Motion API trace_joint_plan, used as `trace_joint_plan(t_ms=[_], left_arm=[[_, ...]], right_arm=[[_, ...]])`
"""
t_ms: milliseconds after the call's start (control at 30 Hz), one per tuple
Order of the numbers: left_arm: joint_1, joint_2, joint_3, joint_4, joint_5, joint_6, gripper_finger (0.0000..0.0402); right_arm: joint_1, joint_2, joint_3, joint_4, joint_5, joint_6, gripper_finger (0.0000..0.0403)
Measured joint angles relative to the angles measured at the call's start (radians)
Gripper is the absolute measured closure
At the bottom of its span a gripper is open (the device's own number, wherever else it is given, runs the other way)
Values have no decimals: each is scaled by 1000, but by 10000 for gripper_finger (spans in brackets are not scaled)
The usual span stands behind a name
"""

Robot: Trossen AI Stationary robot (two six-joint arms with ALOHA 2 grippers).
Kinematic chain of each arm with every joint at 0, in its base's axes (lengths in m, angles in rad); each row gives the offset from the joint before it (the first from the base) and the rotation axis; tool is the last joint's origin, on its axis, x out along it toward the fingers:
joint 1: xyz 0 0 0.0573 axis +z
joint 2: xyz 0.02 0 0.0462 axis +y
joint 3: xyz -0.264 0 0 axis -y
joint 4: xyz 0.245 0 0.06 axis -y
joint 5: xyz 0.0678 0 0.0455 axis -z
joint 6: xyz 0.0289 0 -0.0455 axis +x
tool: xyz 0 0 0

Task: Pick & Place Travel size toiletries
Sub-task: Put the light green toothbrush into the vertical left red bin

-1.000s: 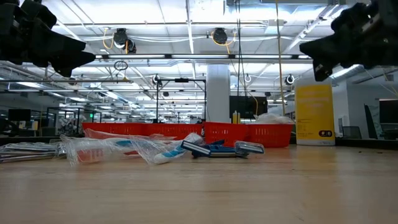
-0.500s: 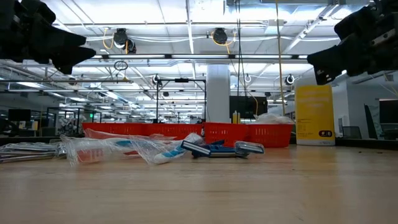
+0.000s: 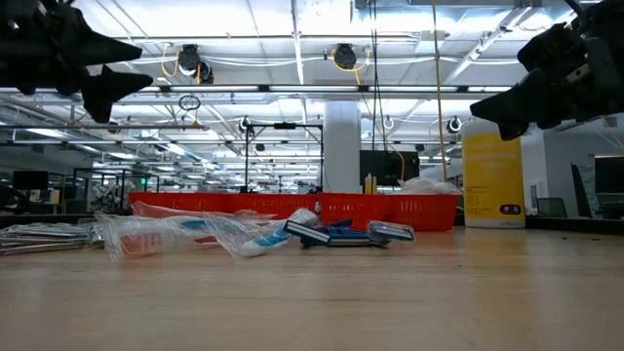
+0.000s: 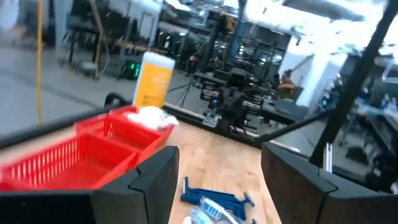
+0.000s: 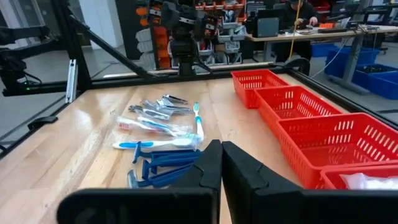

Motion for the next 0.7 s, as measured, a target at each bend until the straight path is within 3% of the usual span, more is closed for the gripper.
trace_joint_plan(t_ms=[133,267,500,700], left_arm=[[0,124,2,-5,-6,-87,176],[0,331,60,-4,-30,-126,176],[0,828,258,-6,-28,-72,177],[0,1269,463,-38,-8,75,177]], right_arm=[[0,0,0,0,0,-1,396],[0,0,0,0,0,-1,397],[0,0,0,0,0,-2,395],[0,0,0,0,0,-2,396]])
